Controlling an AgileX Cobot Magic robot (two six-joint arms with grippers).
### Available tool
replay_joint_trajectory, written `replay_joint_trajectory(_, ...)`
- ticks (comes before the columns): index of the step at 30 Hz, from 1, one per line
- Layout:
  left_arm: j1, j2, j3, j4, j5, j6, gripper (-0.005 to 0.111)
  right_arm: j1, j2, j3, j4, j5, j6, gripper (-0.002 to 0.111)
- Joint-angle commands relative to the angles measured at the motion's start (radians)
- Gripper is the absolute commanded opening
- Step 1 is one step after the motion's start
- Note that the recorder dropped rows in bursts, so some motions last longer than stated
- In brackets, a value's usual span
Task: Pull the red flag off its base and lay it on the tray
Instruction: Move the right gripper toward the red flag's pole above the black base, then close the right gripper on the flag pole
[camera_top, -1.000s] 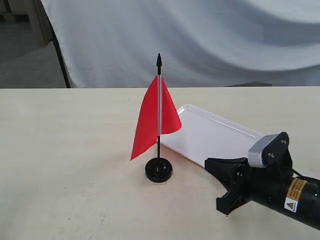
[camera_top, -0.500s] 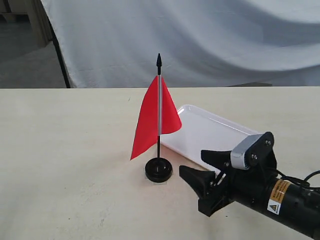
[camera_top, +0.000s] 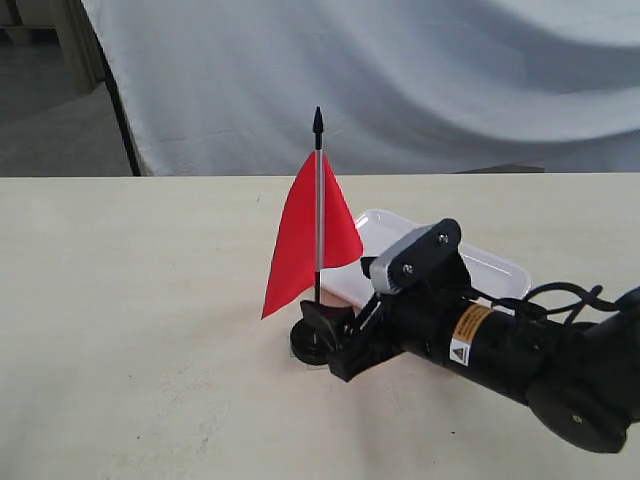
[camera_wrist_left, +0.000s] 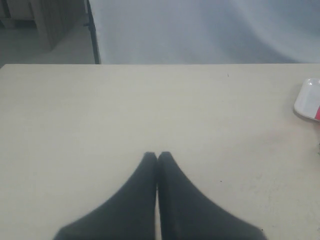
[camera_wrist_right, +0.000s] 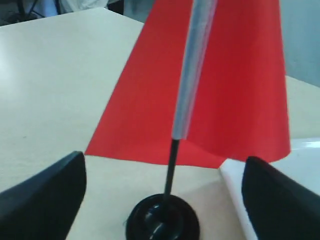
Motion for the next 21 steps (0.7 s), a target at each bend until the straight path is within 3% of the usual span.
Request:
replay_joint_trajectory(1,-0.004,-0.001,0.002,0.0,-0.005,0.001,0.0,0.003,-0.004,-0.054,0.085,0.067,-0.009,0.065)
replay_joint_trajectory(21,-0.004,-0.001,0.002,0.0,-0.005,0.001,0.0,0.033,0.215,-0.184,0.062,-0.039,0.036,0.064)
